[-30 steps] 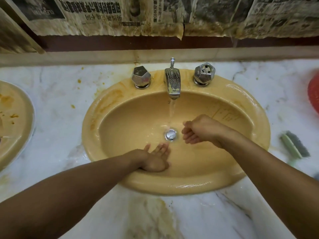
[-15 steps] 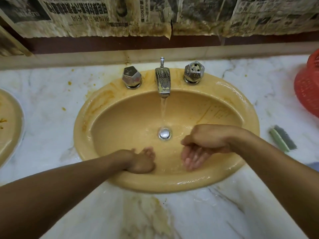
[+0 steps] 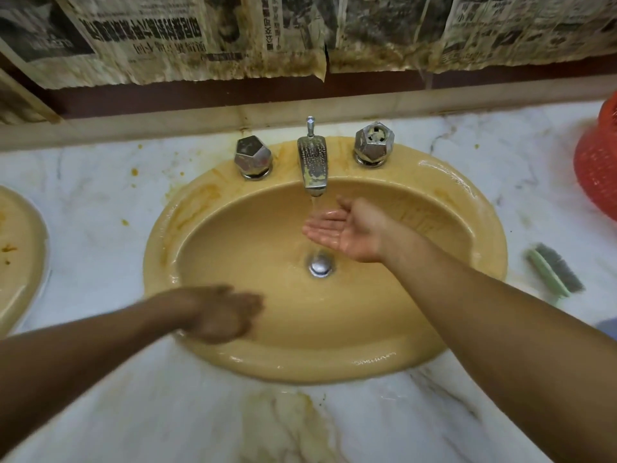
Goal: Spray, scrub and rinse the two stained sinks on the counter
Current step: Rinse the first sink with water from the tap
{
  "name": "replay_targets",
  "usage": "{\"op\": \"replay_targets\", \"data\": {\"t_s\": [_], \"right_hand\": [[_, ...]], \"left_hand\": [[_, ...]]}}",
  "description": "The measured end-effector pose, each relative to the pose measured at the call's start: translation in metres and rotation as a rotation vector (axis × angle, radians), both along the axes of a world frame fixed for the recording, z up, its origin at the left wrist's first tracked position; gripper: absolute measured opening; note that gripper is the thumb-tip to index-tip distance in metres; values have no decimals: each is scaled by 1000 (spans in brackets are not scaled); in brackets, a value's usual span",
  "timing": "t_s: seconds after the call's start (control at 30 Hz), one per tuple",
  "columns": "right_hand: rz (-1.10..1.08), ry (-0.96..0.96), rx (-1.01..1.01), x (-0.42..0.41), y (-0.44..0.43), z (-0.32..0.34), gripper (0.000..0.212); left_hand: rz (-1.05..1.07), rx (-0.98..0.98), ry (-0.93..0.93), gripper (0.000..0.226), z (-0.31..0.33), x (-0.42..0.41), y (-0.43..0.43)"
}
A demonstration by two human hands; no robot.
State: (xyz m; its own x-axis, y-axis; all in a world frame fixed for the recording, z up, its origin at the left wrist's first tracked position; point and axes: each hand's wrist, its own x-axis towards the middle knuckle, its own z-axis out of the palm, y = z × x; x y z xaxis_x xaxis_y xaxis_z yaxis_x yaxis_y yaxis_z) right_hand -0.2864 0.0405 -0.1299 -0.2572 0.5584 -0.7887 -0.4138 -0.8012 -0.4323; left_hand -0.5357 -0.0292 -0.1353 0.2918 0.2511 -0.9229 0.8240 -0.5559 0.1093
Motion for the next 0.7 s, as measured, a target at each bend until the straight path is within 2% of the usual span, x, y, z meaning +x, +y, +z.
{"op": "replay_targets", "data": {"t_s": [0.07, 0.13, 0.17, 0.23, 0.3, 0.37, 0.43, 0.47, 0.5, 0.53, 0.6, 0.63, 0.7], "right_hand": [[-81, 105, -46, -17, 7, -6, 45], [-72, 175, -21, -32, 10, -3, 42], [-5, 221, -4, -39, 8, 1, 43], [280, 279, 25, -47, -1, 9, 49], [614, 151, 46, -40, -9, 9, 54], [744, -110, 75, -22, -17, 7, 52], [589, -214, 72, -2, -15, -1, 50], [445, -178, 70, 5, -11, -4, 48], [295, -110, 71, 8, -5, -7, 47], [158, -28, 72, 7, 1, -8, 45], [-13, 148, 63, -5, 10, -5, 42], [-14, 209, 58, -14, 11, -1, 41], [135, 244, 54, -26, 6, 10, 40]], "left_hand": [[-215, 159, 127, 61, 4, -24, 17], [-296, 245, 174, 63, -6, -25, 27], [-299, 300, 167, 63, -11, -18, 28], [-250, 411, 112, 63, -25, -3, 23], [-143, 429, -3, 61, -36, 12, 15], [-44, 220, -96, 59, -39, 30, 1], [45, -70, -175, 56, -34, 41, -10], [55, -165, -212, 56, -31, 38, -10], [22, -173, -208, 57, -27, 32, -6], [-27, -93, -164, 58, -30, 19, 1], [-137, 205, -24, 63, -34, -6, 20], [-162, 306, 24, 66, -37, -13, 26], [-130, 301, 54, 69, -42, -4, 22]]}}
